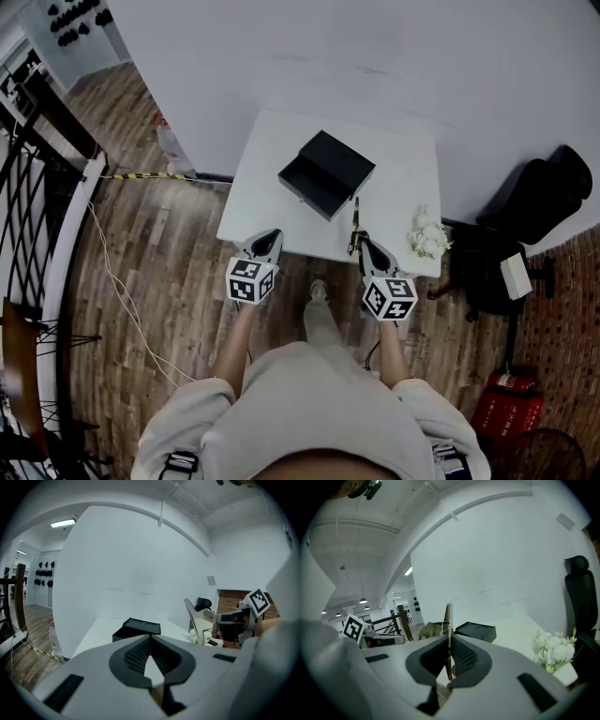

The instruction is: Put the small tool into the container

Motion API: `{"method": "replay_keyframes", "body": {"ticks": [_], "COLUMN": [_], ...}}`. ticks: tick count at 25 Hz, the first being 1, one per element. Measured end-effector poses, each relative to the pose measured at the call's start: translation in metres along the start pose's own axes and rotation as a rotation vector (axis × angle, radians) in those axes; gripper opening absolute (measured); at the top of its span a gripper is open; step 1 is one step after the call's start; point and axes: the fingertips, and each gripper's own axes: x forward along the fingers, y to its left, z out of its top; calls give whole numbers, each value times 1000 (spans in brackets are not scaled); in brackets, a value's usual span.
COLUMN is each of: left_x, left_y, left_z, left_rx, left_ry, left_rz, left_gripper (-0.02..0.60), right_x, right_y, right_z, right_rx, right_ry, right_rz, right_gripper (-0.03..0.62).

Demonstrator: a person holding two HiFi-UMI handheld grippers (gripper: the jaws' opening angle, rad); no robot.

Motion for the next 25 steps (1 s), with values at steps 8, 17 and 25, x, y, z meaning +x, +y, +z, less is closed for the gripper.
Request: {"method": "replay_keyframes", "body": {"ticks": [8, 17, 25], "left_x": [49, 112, 166], "left_y": [30, 60, 82], "left_z": [20, 39, 58], "left_rx": [-12, -38, -50], "left_ry": [12, 42, 60], "left_rz": [30, 68, 103], "left_gripper": [12, 12, 12], "right_x": [57, 127, 181], "right_y": [-27, -59, -82], "right_z": [17, 39, 50], "right_rx": [7, 9, 21], "right_ry": [28, 67, 107], "right_rz": [23, 76, 129], "right_gripper": [3, 3, 3]}}
